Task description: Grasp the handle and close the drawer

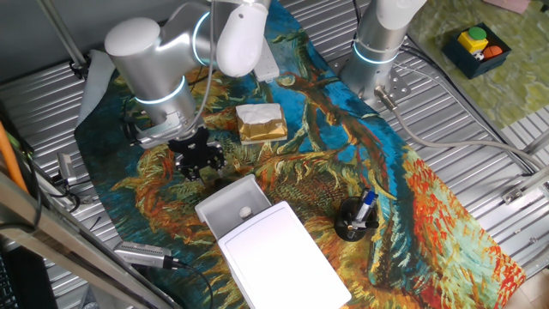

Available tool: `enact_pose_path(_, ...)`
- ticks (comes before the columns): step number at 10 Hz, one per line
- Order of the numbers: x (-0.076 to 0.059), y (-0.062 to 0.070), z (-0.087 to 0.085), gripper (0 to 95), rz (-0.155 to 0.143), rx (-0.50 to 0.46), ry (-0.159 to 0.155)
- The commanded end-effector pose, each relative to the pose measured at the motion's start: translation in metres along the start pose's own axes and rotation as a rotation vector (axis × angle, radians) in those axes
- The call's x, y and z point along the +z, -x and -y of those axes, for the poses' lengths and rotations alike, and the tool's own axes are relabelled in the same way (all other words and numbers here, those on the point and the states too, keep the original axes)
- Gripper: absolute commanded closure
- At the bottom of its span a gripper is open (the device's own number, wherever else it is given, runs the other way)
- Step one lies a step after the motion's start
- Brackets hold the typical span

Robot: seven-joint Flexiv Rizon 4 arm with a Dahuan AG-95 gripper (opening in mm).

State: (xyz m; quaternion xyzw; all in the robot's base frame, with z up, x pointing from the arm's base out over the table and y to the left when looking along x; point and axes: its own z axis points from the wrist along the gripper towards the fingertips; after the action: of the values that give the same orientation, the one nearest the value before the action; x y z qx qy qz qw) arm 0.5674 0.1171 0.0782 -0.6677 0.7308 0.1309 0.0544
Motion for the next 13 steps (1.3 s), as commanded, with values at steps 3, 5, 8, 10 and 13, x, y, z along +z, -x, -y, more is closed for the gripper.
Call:
enact_pose_path(3, 0.0022, -0.0001, -0.0031, 57.0, 0.021, -0.002, -0.001)
enact_pose_path(5, 0.003, -0.0006, -0.0045, 57.0, 0.025, -0.004, -0.001)
enact_pose_path(8, 0.0042, -0.0014, -0.006, 38.0, 0.042, -0.011, -0.004)
enact_pose_path(10, 0.0054, -0.0023, -0.008, 38.0, 0.051, -0.012, -0.005)
enact_pose_path(13, 0.007, -0.0035, -0.011, 38.0, 0.067, -0.01, -0.006)
